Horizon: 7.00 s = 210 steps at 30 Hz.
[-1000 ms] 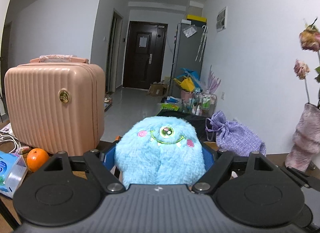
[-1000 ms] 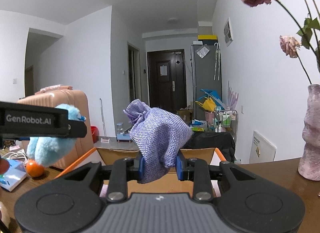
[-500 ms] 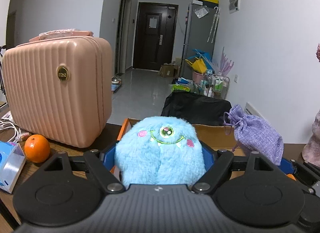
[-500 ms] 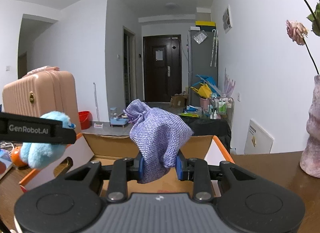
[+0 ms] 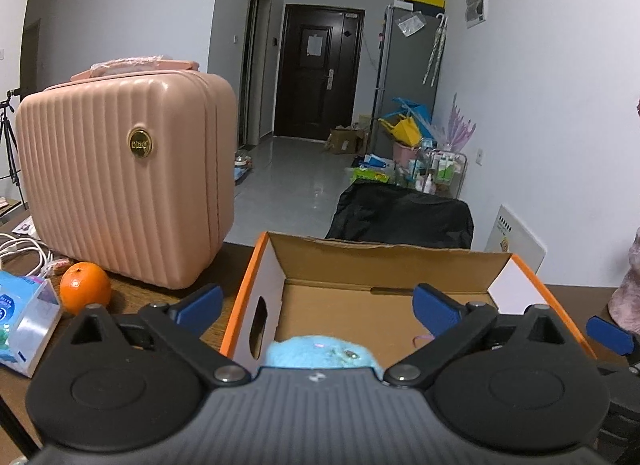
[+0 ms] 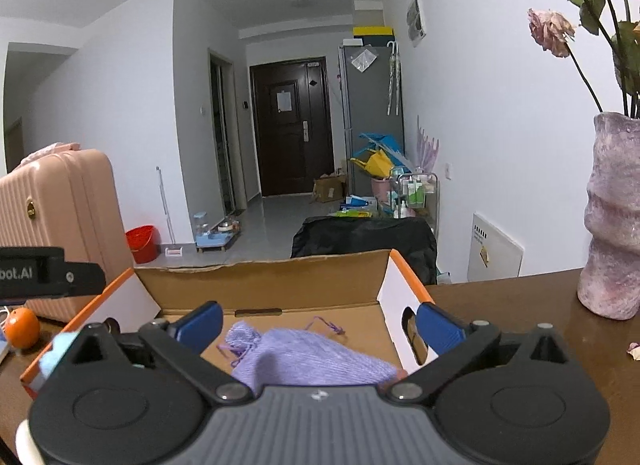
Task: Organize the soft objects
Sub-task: 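Open both tools to drop the plush and sachet into the box, then move both tools back toward the remaining soft objects on the table, then grasp the pink satin bow with the right tool, then grasp the iridescent plastic bag with the left tool while the right tool holds the bow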
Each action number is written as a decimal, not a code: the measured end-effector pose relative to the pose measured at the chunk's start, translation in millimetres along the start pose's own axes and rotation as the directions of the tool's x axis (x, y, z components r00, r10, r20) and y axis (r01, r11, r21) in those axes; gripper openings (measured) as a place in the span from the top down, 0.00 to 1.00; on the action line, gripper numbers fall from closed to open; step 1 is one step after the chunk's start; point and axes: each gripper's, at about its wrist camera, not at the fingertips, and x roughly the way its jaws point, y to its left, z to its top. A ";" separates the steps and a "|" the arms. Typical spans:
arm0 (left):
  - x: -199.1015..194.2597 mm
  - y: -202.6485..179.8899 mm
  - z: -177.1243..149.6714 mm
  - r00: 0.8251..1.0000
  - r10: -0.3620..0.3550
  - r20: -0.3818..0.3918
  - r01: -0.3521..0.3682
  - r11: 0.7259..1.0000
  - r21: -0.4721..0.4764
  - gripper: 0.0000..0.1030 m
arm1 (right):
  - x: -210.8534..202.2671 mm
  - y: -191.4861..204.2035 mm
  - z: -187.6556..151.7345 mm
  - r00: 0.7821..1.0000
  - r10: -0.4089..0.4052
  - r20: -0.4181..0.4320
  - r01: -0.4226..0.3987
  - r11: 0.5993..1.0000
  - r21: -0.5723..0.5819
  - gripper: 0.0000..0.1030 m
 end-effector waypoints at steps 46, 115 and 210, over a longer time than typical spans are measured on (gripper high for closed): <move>-121.7 43.9 -62.3 0.993 -0.052 0.101 0.041 0.994 0.105 0.00 | -131.0 4.8 -62.3 0.990 0.133 0.046 -0.127 0.985 -0.118 0.00; -231.8 108.7 -146.0 0.991 -0.131 0.033 0.125 0.981 0.149 0.00 | -247.3 50.4 -135.3 0.985 0.163 -0.060 -0.171 0.970 -0.172 0.00; -75.4 176.4 -112.2 0.989 0.028 -0.144 -0.008 0.990 0.138 0.00 | -196.1 11.1 -113.6 0.997 0.008 -0.083 -0.006 1.000 0.018 0.55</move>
